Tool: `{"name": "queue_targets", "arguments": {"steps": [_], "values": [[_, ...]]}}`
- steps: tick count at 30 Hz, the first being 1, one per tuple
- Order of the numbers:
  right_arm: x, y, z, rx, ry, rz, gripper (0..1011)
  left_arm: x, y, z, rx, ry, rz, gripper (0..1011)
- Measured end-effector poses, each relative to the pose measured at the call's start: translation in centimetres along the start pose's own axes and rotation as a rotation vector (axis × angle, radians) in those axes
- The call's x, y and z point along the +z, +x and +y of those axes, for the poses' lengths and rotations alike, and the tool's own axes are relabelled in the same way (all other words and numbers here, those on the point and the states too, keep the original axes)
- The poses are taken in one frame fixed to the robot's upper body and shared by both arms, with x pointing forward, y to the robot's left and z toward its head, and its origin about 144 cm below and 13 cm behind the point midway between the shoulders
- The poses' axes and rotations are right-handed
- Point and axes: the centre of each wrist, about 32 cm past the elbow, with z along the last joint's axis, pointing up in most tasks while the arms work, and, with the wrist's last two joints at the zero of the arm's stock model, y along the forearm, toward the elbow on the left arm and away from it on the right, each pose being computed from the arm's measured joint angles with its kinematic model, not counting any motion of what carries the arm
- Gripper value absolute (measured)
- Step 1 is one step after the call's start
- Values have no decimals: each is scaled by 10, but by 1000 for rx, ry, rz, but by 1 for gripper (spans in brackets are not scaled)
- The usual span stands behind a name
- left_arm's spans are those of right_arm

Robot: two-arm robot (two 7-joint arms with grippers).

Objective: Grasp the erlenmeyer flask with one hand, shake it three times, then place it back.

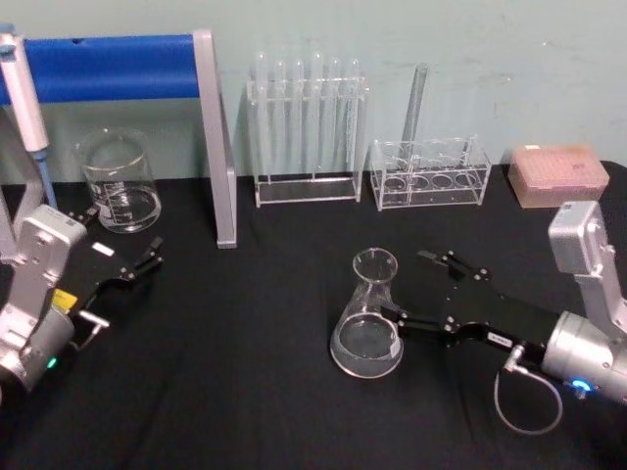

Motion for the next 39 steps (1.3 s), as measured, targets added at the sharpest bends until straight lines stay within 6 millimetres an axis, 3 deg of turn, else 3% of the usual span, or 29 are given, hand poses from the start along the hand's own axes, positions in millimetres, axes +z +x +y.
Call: {"name": "queue_targets", "arguments": {"steps": [19,39], "values": [[-4,11,35,52,-14,62,1003,0,0,0,0,0,0,1001],[-4,10,38,58,-18,60,1002,0,0,0,0,0,0,1001]]}}
